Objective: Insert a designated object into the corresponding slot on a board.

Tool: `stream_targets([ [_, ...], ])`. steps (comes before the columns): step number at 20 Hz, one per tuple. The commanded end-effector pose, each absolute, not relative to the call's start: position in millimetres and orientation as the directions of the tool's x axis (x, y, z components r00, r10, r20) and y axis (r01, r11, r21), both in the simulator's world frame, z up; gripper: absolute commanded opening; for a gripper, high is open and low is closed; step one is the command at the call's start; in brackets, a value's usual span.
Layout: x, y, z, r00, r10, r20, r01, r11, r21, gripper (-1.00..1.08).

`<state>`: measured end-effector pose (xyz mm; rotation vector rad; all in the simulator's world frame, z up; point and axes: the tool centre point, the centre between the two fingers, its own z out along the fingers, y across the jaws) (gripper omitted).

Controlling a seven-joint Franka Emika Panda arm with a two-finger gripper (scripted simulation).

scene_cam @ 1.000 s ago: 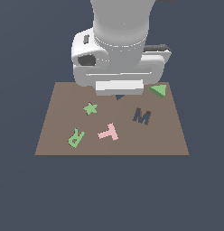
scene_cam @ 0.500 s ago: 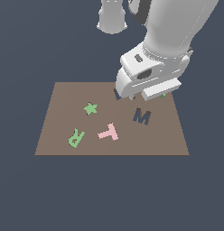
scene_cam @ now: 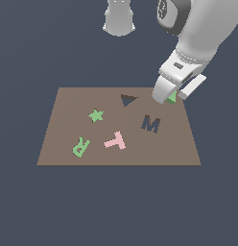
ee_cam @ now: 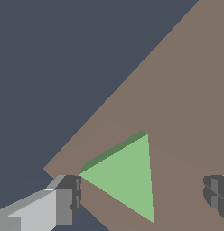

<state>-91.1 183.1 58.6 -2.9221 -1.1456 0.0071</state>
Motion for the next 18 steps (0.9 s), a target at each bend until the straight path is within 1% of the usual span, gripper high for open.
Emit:
stream_targets([
  [1, -100, 191, 53, 0.701, 0.713, 0.000, 0.713, -0.701, -0.002, 1.00],
  [5, -106, 196, 50, 0.680, 0.734, 0.001, 0.734, -0.680, -0.001, 1.00],
  [11, -105, 195, 49, 0.682, 0.731, 0.000, 0.731, -0.682, -0.001, 1.00],
  [18, -105, 194, 31, 0.682, 0.731, 0.000, 0.731, -0.682, 0.000, 1.00],
])
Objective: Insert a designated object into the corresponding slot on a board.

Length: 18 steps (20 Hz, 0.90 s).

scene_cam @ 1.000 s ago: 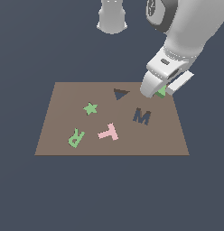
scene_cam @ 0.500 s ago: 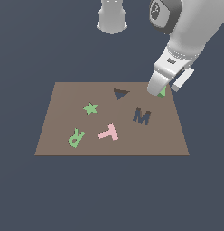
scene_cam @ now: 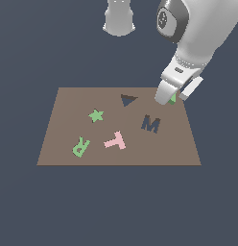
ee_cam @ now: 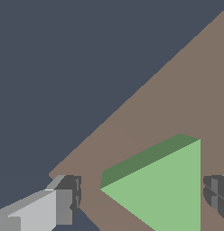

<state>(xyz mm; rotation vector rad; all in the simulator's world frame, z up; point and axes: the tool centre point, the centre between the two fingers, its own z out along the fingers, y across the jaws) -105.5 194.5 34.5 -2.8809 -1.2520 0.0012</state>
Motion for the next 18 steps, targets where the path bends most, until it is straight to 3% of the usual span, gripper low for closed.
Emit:
stream_targets([
  [1, -105.5, 194.3, 30.2, 0.682, 0.731, 0.000, 0.731, -0.682, 0.000, 1.00],
  [2, -105.5, 194.3, 29.9, 0.682, 0.731, 0.000, 0.731, -0.682, 0.000, 1.00],
  [3, -105.5, 194.3, 29.9, 0.682, 0.731, 0.000, 0.731, -0.682, 0.000, -1.00],
  [18, -104.0, 193.8, 30.7, 0.693, 0.721, 0.000, 0.721, -0.693, 0.001, -1.00],
])
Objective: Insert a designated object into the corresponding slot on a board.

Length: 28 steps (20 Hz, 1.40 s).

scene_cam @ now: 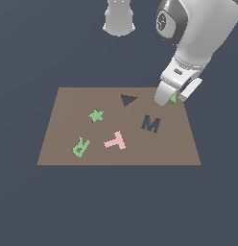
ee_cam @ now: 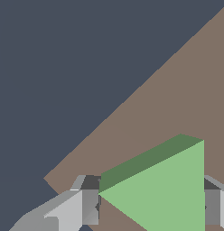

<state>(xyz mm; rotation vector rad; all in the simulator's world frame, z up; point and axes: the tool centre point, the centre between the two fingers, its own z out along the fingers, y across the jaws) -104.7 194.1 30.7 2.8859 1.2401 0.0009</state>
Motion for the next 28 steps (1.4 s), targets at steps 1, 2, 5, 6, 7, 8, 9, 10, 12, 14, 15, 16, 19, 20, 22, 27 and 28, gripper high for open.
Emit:
stream_targets([
  [1, -103, 194, 31, 0.699, 0.716, 0.000, 0.716, -0.699, 0.001, -1.00],
  [2, -103, 194, 31, 0.705, 0.709, 0.000, 0.709, -0.705, 0.001, -1.00],
  [5, -99, 193, 31, 0.733, 0.681, 0.000, 0.681, -0.733, 0.001, -1.00],
  [6, -98, 193, 31, 0.744, 0.668, 0.000, 0.668, -0.744, 0.001, -1.00],
  [7, -96, 193, 31, 0.756, 0.655, 0.000, 0.655, -0.756, 0.001, -1.00],
  [8, -95, 193, 31, 0.769, 0.639, 0.000, 0.639, -0.769, 0.001, -1.00],
  [9, -93, 192, 31, 0.783, 0.622, 0.001, 0.622, -0.783, 0.001, -1.00],
  [10, -91, 192, 31, 0.797, 0.604, 0.001, 0.604, -0.797, 0.001, -1.00],
  [12, -87, 191, 32, 0.828, 0.561, 0.001, 0.561, -0.828, 0.001, -1.00],
  [14, -82, 189, 32, 0.860, 0.510, 0.001, 0.510, -0.860, 0.001, -1.00],
  [15, -79, 188, 32, 0.877, 0.481, 0.001, 0.481, -0.877, 0.001, -1.00],
  [16, -77, 187, 32, 0.893, 0.450, 0.001, 0.450, -0.893, 0.001, -1.00],
  [19, -68, 182, 33, 0.939, 0.344, 0.001, 0.344, -0.939, 0.000, -1.00],
  [20, -65, 180, 33, 0.953, 0.304, 0.001, 0.304, -0.953, 0.000, -1.00],
  [22, -59, 176, 33, 0.976, 0.217, 0.001, 0.217, -0.976, 0.000, -1.00],
  [27, -44, 161, 34, 1.000, -0.031, 0.001, -0.031, -1.000, 0.000, -1.00],
  [28, -42, 157, 35, 0.997, -0.082, 0.001, -0.082, -0.997, 0.000, -1.00],
])
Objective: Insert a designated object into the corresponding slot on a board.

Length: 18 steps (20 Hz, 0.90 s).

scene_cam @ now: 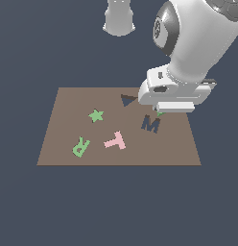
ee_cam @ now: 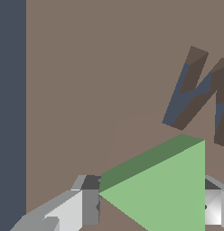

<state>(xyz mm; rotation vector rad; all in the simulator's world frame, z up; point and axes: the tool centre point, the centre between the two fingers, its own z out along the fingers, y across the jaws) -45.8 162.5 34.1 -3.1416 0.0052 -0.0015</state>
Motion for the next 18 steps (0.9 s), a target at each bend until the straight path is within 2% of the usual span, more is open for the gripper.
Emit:
stream_targets([
  [1, -39, 154, 35, 0.991, -0.132, 0.001, -0.132, -0.991, 0.000, -1.00],
  [9, -28, 121, 36, 0.858, -0.514, 0.001, -0.514, -0.858, -0.001, -1.00],
  [18, -32, 82, 38, 0.542, -0.840, 0.001, -0.840, -0.542, -0.001, -1.00],
])
